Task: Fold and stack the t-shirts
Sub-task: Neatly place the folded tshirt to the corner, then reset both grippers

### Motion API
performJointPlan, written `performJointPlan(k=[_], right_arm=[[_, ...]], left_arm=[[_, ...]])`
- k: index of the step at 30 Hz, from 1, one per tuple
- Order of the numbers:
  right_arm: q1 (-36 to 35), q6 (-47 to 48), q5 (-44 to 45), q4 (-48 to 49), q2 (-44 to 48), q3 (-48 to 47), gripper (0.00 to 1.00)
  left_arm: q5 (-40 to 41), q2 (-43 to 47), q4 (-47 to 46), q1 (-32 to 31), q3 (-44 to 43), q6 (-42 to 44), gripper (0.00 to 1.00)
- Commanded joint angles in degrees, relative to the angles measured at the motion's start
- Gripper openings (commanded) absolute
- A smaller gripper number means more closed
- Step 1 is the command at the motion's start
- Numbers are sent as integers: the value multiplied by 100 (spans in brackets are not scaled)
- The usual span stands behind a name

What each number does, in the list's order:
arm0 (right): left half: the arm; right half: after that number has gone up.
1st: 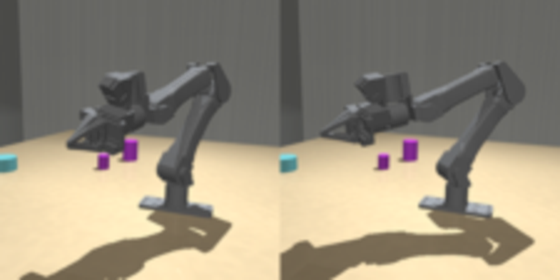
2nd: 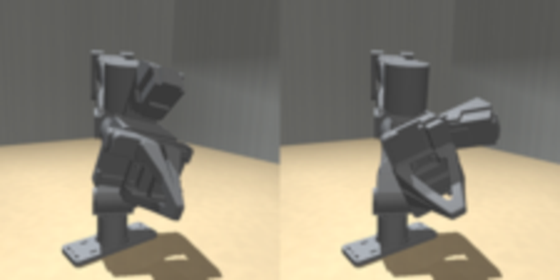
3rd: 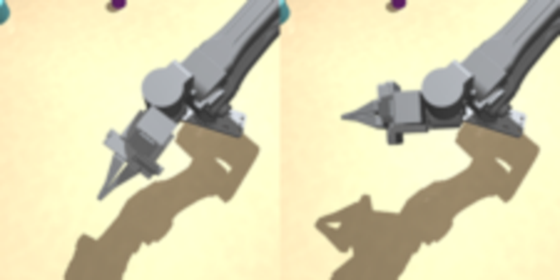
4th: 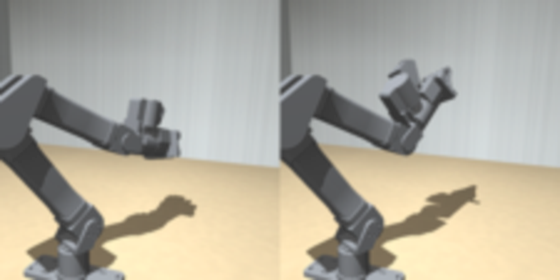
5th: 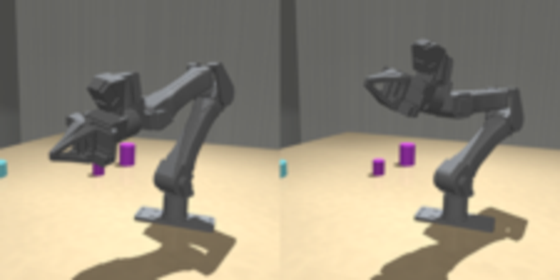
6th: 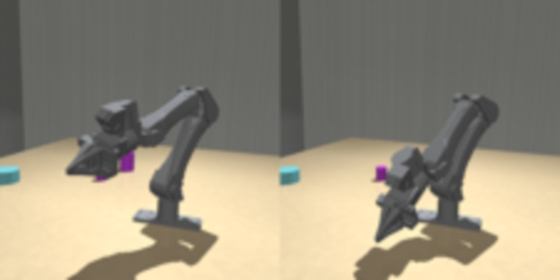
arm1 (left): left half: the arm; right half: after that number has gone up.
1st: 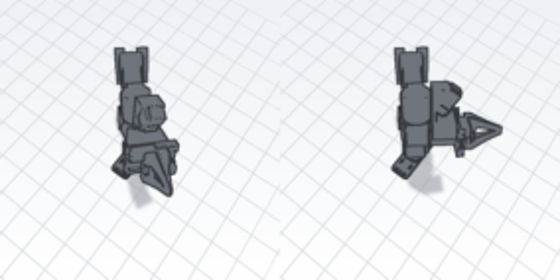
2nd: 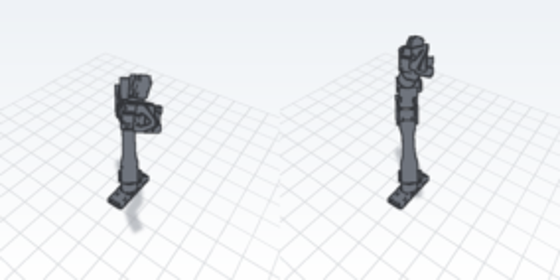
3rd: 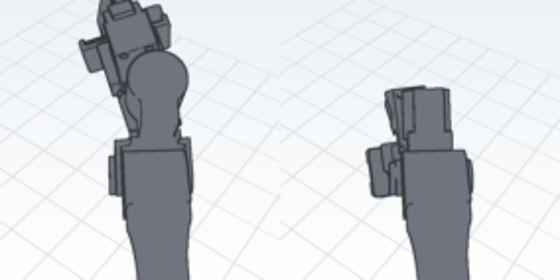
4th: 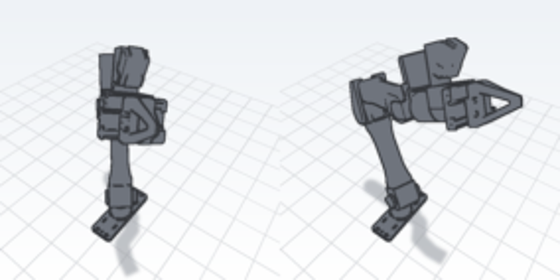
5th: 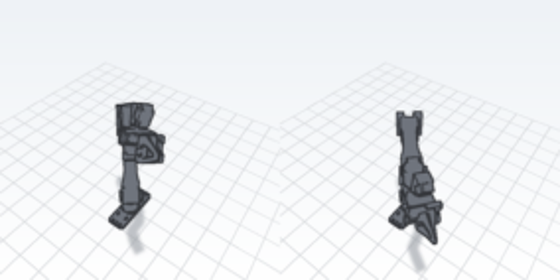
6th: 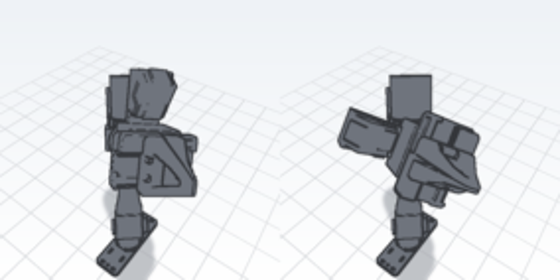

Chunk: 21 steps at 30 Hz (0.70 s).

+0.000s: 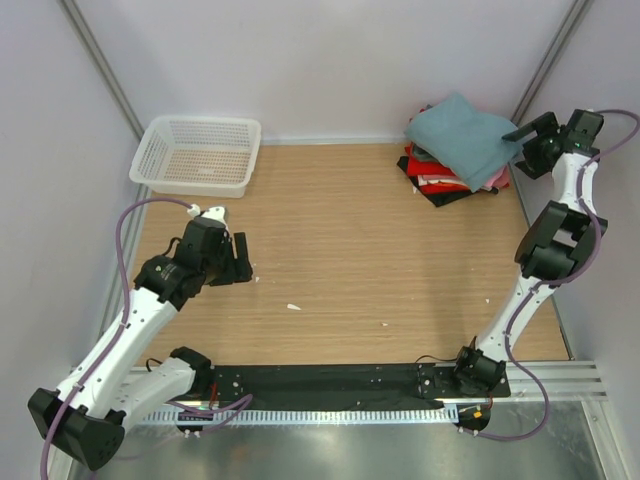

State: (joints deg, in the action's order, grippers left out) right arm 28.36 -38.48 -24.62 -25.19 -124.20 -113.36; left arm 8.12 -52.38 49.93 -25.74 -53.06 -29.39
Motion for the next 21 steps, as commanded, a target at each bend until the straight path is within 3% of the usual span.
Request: performJointPlan(k=[1,3,12,18,21], right_arm=[[372,236,1870,-732,835,-205,92],[477,157,2136,-794,967,-99,100],[601,156,2901,-566,2276,885,100],[592,209,2184,-759,3110,1245,100],[566,104,1927,-532,3778,1982,100]], left_arm=[[-91,44,-212,34,23,73,70],[-100,70,-212,34,24,73,71],[-162,219,-247,34,50,100,79],[-214,351,-273,34,59,109,86],[-162,413,-265,34,59,109,86]])
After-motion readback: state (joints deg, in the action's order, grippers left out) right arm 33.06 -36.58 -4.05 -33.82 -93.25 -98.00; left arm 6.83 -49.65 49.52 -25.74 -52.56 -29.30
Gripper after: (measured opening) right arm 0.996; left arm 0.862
